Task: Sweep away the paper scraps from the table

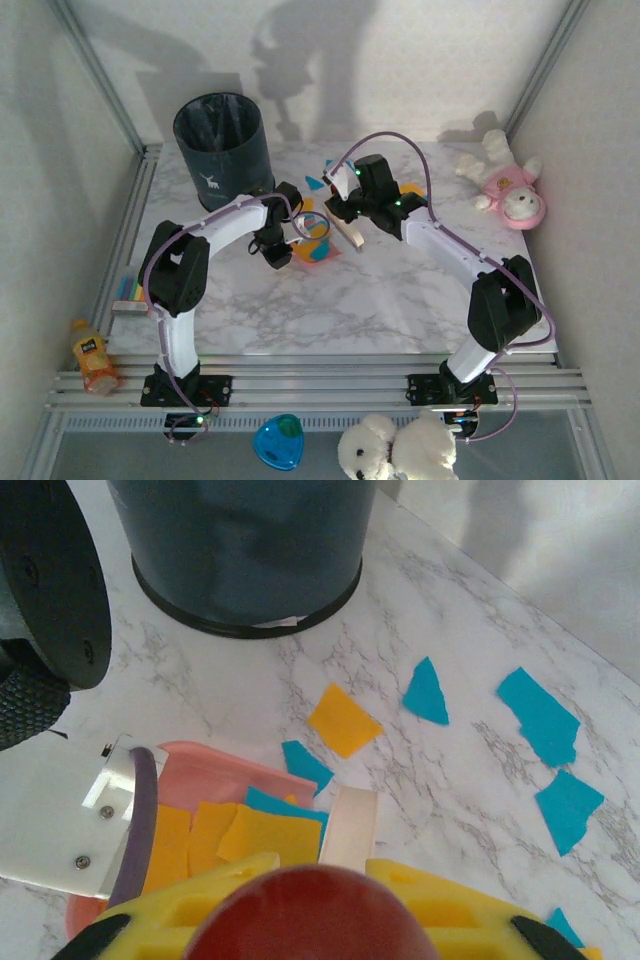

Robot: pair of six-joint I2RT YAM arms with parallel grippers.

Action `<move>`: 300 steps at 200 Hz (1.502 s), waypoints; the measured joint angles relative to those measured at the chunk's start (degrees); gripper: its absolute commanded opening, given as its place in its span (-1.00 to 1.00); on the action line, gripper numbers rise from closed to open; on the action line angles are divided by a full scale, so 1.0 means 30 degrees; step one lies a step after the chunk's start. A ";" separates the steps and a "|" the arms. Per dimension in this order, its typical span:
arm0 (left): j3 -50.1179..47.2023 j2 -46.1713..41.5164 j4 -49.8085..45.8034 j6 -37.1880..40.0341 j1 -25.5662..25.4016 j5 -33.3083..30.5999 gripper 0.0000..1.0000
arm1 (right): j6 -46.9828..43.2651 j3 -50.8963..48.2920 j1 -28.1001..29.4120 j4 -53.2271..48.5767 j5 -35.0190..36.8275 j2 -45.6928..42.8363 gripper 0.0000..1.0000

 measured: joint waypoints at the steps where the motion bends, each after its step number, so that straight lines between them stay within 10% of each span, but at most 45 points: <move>1: 0.0000 0.0000 0.0000 0.0000 0.0000 -0.0007 -0.69 | 0.0015 0.0000 0.0000 0.0015 -0.0007 0.0000 -1.00; 108: 0.0000 0.0000 0.0007 0.0000 0.0000 0.0000 -0.69 | 0.0918 0.1158 0.0036 0.1282 0.2273 0.2361 -1.00; 300: 0.0000 -0.0015 0.0007 0.0000 -0.0015 0.0015 -0.70 | 0.0568 0.1246 0.0539 0.0648 -0.1588 0.1195 -1.00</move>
